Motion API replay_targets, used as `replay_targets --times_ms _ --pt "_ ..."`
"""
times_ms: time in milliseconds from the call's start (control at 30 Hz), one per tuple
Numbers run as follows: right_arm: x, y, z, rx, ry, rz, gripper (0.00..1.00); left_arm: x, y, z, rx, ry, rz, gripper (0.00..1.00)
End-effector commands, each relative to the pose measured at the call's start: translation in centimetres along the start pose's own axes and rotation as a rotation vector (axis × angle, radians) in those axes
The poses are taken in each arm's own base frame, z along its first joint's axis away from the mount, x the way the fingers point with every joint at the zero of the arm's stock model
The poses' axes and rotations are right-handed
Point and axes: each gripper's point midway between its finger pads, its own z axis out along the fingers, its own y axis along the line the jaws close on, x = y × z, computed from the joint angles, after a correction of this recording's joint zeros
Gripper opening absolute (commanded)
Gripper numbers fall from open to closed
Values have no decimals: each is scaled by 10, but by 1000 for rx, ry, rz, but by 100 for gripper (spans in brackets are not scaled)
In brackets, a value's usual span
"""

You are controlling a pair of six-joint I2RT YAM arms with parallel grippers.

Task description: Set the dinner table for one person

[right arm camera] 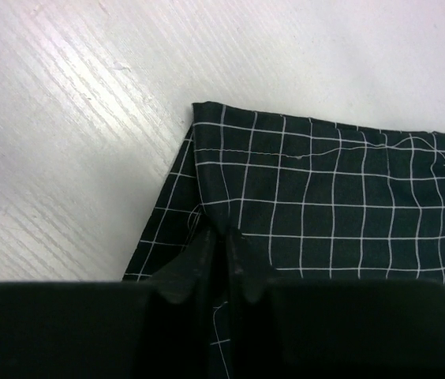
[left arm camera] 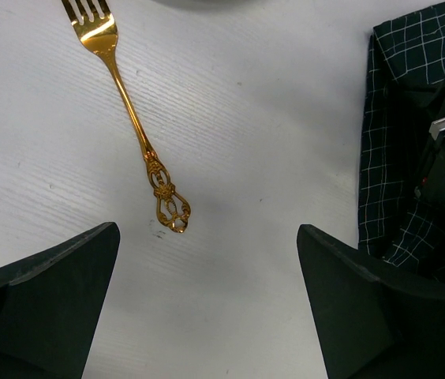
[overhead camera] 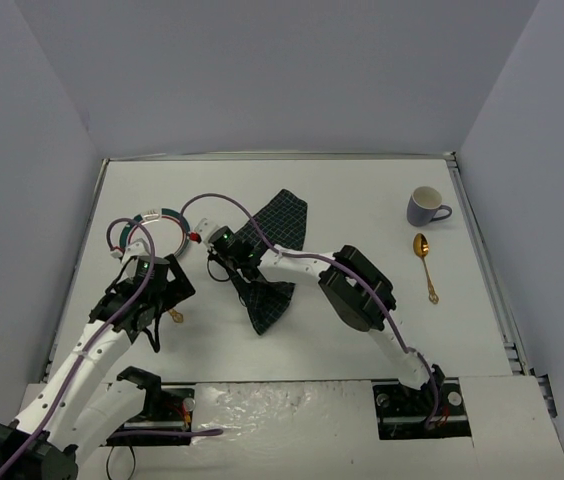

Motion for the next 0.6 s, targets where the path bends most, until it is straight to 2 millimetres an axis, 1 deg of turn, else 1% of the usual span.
replay_targets --times_ms 0,100,167,233,300,333,400,500,567 --pt "-40 -24 -13 62 -94 39 1 -14 -15 -2 47 -23 -5 93" --pt "-59 -38 -37 81 -140 72 0 -17 -24 -2 77 -22 7 93" --pt "-71 -53 -63 103 -179 132 0 -19 -32 0 102 -8 19 93" --pt "-74 -71 -84 150 -197 196 0 -22 -41 3 117 5 41 93" --pt "-75 -94 -114 198 -229 276 0 -25 -51 6 135 23 62 93" --pt "-73 -104 -129 218 -243 318 0 -25 -56 8 145 33 72 93" --pt "-49 -111 -139 238 -219 398 0 -26 -67 14 165 54 89 93" --pt "-25 -130 -163 206 -236 504 0 -31 -87 19 214 63 108 93" --pt "-13 -151 -185 254 -261 576 0 -36 -102 21 247 55 112 93"
